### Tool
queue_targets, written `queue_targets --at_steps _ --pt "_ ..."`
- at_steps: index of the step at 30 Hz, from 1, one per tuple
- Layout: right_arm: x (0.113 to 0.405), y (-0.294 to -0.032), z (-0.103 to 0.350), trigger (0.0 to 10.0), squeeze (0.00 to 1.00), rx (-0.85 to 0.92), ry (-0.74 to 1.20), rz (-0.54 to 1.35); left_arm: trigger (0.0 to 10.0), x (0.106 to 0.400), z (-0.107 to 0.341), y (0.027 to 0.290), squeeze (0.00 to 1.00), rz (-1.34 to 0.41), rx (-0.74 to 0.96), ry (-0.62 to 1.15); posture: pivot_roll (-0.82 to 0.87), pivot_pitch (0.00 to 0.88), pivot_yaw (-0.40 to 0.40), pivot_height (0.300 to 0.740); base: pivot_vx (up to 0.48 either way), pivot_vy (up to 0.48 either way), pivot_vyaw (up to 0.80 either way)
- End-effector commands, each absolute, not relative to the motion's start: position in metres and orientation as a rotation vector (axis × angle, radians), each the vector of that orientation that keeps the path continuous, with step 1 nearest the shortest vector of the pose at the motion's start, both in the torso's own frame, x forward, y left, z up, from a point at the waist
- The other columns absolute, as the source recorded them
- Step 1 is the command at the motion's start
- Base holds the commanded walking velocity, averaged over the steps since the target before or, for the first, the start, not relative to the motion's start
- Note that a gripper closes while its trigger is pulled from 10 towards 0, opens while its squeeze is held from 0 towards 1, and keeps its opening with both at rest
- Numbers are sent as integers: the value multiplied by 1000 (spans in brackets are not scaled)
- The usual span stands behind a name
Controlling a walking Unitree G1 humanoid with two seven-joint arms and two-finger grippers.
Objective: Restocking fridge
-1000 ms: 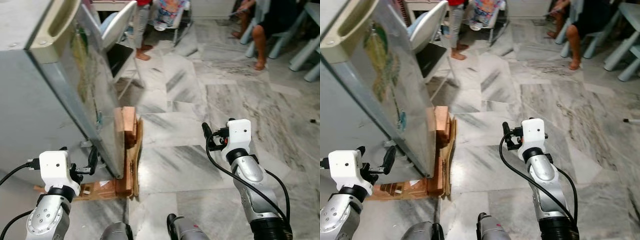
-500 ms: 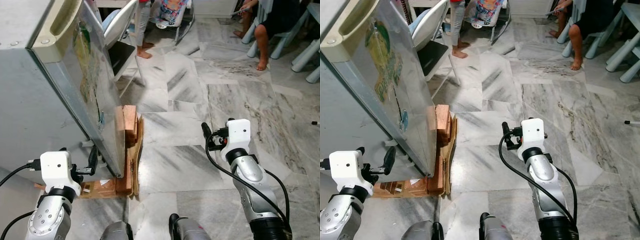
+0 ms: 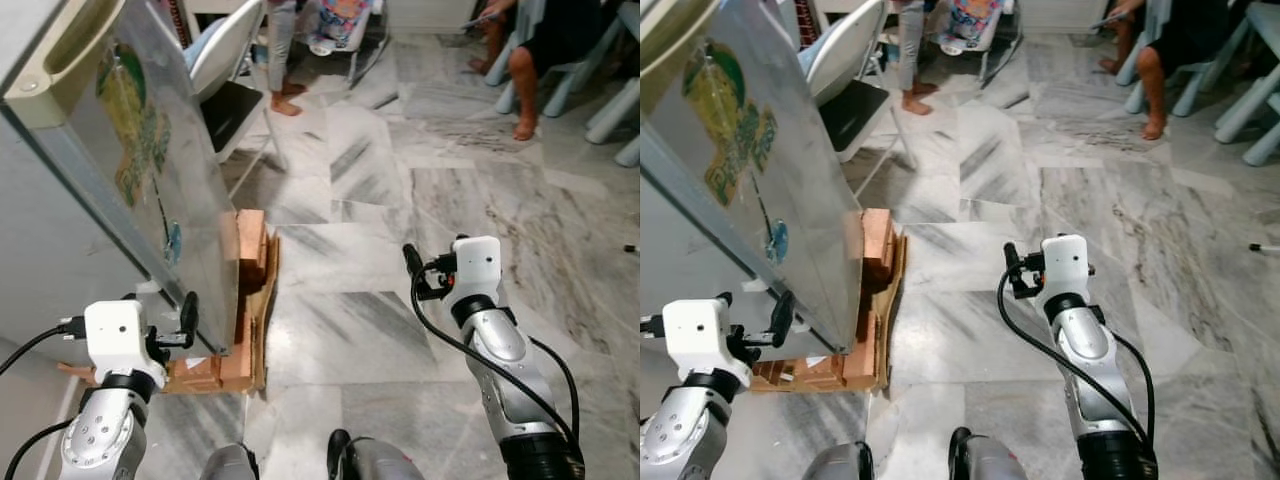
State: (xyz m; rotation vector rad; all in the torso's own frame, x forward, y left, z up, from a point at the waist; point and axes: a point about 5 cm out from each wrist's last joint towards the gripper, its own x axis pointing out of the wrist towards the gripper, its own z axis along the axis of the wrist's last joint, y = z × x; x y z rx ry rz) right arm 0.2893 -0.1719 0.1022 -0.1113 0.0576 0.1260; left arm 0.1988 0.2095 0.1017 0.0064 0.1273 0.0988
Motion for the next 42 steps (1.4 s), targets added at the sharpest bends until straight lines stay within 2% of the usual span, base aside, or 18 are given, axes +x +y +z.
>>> queue_targets --at_steps 1,11,15,19,25,29,34,42 --pt "289 -172 102 10000 0 -118 62 131 10000 198 97 217 0 151 9 143 33 151 -8 740 0 0 0" --pt "289 -171 102 10000 0 -119 63 132 10000 214 96 213 0 130 -26 138 28 150 -10 740 0 0 0" --pt "289 -170 102 10000 0 -125 68 136 10000 230 95 209 0 81 -82 136 16 157 -15 740 0 0 0" --pt "287 -172 98 10000 0 -142 97 142 10000 248 96 209 0 57 -63 127 0 160 -16 740 0 0 0" --pt "282 -175 94 10000 0 -153 116 146 10000 258 96 215 0 56 -60 123 -19 163 -12 740 0 0 0" --pt "275 -181 86 10000 0 -167 174 155 10000 269 99 217 0 46 -60 109 -41 165 -7 740 0 0 0" --pt "257 -189 63 10000 0 -228 311 189 10000 278 102 204 0 -33 -60 102 -47 167 -1 740 0 0 0" --pt "251 -194 55 10000 0 -244 375 202 10000 285 103 199 0 -67 -38 94 -53 170 3 740 0 0 0"
